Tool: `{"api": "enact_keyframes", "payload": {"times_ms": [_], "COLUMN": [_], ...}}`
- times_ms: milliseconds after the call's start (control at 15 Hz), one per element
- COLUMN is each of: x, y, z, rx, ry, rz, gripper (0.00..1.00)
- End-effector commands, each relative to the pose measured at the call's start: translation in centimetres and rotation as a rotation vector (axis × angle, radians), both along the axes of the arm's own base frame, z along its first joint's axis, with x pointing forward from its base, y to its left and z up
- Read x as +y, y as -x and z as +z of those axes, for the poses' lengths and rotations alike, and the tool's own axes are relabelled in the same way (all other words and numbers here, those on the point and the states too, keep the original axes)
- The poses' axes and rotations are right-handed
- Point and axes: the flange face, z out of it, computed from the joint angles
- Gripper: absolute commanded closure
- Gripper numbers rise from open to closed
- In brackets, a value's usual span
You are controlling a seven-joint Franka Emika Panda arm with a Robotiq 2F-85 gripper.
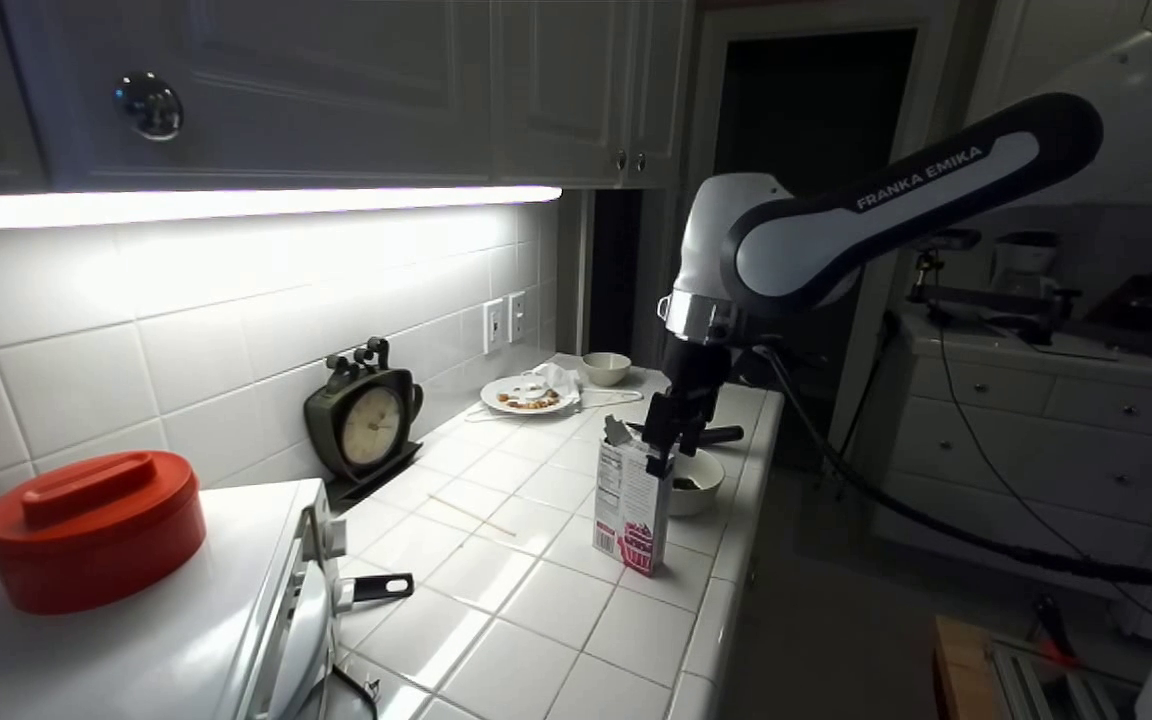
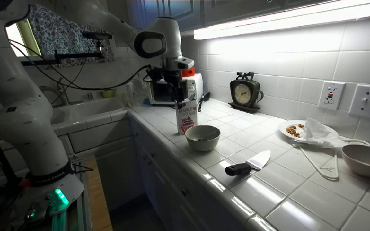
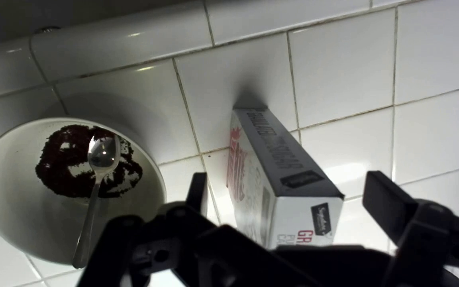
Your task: Turn the box on the table around
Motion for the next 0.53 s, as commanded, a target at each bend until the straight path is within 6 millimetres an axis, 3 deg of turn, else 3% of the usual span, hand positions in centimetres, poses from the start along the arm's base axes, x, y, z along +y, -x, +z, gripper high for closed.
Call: {"api": "enact_keyframes", "payload": {"times_ms": [0,467], "x": [-1.4,-1.0], "y": [4.2,9.2], "z": [-0.4,-2.9], "rx": [-0.148,-0.324], "ry": [-0.054,-0.043], "rz": [0.062,0.282], "gripper": [0.00,0.00]}}
